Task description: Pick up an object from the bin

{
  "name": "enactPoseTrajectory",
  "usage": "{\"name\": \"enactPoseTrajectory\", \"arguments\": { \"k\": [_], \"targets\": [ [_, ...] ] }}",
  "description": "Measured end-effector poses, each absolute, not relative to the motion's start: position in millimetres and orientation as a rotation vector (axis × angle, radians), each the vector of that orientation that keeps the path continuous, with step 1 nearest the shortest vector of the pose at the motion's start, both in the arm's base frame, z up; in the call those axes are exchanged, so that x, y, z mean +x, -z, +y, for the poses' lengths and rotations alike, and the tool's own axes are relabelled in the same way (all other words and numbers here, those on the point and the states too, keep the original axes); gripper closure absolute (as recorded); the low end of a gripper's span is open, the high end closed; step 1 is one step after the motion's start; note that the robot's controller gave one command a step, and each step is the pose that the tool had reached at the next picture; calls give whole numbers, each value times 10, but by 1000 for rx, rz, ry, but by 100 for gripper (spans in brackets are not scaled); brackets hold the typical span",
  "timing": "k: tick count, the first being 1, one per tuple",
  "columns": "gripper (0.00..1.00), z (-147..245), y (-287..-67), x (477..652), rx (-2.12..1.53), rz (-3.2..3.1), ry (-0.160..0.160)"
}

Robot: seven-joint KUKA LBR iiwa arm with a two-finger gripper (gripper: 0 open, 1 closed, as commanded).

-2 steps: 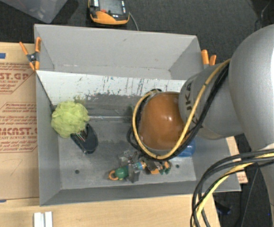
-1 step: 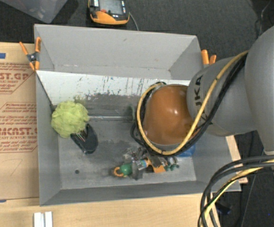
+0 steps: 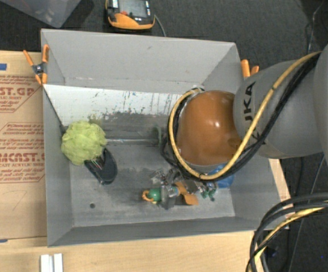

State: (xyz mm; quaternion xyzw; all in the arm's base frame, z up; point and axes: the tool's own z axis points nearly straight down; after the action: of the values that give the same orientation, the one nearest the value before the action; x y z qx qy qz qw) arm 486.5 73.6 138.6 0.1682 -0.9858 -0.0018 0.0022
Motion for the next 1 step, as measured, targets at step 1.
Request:
{"name": "enactPoseTrajectory", "arguments": {
  "k": [1],
  "targets": [
    [100,741,-1493,4861,527,-3092,6]
  ]
}}
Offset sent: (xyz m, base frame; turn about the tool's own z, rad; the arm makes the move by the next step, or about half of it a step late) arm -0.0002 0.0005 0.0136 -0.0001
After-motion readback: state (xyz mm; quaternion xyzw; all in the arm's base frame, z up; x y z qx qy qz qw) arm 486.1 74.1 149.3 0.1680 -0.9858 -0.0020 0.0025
